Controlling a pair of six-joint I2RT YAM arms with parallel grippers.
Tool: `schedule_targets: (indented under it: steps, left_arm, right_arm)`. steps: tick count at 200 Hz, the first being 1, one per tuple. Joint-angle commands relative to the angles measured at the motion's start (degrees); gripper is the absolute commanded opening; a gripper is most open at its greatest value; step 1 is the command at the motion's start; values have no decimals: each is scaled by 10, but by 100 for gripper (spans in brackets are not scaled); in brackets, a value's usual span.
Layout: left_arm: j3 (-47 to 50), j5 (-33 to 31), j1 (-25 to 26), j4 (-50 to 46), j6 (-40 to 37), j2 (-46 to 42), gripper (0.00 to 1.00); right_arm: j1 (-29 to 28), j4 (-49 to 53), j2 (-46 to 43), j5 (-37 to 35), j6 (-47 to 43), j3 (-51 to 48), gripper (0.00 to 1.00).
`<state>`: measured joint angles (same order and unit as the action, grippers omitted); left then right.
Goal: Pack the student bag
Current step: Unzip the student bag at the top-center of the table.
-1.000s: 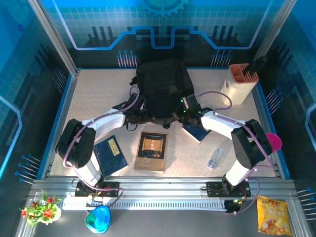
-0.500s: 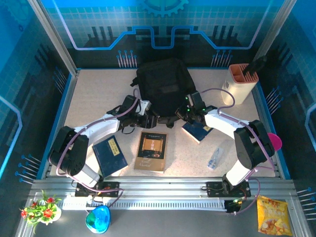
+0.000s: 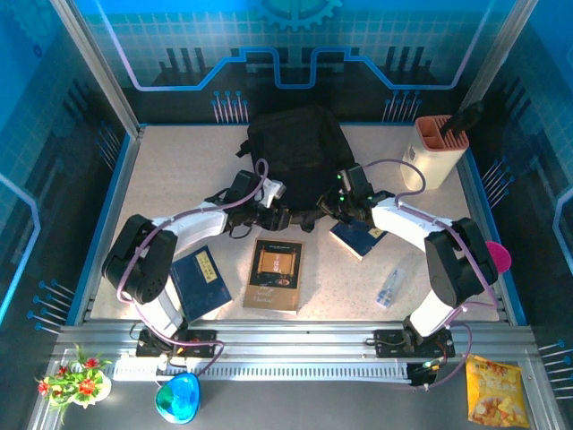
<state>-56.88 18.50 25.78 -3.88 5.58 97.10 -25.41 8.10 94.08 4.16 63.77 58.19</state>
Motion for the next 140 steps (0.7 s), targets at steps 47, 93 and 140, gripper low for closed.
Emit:
schedule_targets:
  steps: [47, 93, 140]
  left_arm:
    - [-39, -42, 4, -16, -12, 24, 27]
    - [-26, -75, 3, -45, -31, 6, 12]
    - [-17, -96, 3, -50, -42, 5, 0]
  right_arm:
    - [9, -8, -8, 7, -8, 14, 11]
    - [14, -2, -14, -3, -8, 11, 11]
    - [21, 2, -16, -4, -11, 11, 11]
